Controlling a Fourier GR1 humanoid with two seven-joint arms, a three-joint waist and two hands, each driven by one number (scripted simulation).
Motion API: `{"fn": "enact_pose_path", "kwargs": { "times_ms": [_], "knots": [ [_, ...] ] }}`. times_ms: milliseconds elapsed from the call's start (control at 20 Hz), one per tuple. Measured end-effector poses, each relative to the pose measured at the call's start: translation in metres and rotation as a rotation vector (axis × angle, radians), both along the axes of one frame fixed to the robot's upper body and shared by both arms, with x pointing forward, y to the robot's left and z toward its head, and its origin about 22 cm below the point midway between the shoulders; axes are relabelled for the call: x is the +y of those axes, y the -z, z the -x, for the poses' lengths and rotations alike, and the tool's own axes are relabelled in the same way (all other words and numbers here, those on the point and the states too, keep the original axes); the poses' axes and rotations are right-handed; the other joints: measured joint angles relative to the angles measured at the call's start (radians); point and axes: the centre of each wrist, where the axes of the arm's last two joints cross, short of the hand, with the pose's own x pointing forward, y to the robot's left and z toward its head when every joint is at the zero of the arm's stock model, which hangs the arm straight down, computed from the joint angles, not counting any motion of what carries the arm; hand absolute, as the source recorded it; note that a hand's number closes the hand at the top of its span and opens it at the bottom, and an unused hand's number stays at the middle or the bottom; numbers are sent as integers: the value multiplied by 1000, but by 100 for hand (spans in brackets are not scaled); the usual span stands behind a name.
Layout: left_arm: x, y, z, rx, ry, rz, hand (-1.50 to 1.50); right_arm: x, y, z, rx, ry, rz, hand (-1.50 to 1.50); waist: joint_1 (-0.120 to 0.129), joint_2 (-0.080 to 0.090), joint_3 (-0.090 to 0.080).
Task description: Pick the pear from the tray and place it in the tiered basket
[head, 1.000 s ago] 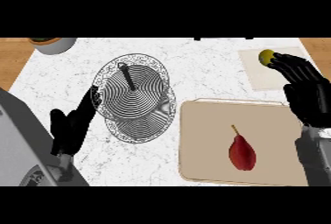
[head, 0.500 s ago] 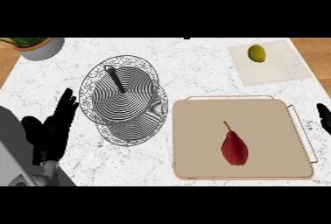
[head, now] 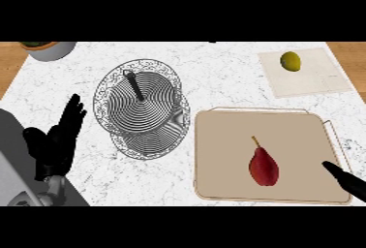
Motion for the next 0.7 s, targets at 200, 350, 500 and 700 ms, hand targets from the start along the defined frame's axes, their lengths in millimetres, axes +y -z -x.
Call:
{"fn": "enact_pose_path", "kwargs": {
  "times_ms": [200,350,500,700],
  "knots": [
    [-3,-5,-2,-2,14,-2,0,4,-14,14,213,-101,99,-150,19,8,-5],
    [-6,-9,-4,-8,29,-7,0,8,-27,20,366,-133,187,-150,35,13,-7],
    [-8,-9,-6,-9,40,-15,0,18,-44,22,474,-130,258,-150,42,14,-6],
    [-12,-10,-7,-21,50,-30,0,40,-62,20,566,-95,312,-150,54,13,-4]
  ]
}}
